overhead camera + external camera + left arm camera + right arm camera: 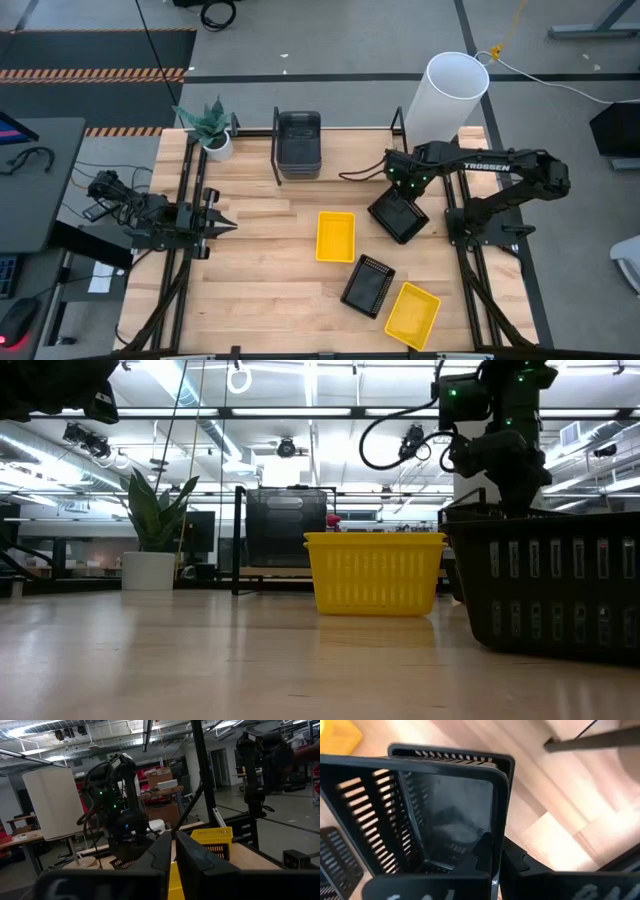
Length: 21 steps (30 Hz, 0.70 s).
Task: Stack baskets on shelf by color
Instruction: Stack the middle black basket on top of the top black basket
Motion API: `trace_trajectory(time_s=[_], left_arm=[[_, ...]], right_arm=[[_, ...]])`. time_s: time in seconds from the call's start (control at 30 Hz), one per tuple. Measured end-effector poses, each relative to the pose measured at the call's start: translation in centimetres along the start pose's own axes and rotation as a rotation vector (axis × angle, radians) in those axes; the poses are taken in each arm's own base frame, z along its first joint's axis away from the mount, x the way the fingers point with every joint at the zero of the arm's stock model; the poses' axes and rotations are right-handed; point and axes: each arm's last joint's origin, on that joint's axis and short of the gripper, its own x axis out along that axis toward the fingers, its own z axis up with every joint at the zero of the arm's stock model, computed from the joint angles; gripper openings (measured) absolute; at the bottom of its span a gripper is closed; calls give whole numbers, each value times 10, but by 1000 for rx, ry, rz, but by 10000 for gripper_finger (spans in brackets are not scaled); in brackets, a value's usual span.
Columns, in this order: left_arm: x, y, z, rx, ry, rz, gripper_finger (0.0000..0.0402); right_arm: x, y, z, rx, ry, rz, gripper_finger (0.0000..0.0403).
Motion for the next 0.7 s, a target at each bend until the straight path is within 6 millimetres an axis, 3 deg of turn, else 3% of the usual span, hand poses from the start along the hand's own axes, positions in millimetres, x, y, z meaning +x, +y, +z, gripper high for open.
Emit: trace_trajectory(time_s=[0.3, 0.7], left_arm=[[0, 0, 0, 0, 0, 0, 26], [0, 0, 0, 0, 0, 0, 35]], right_arm=[[12, 2, -9, -2, 60, 28, 17], [17, 13, -27, -3, 196, 66, 77]])
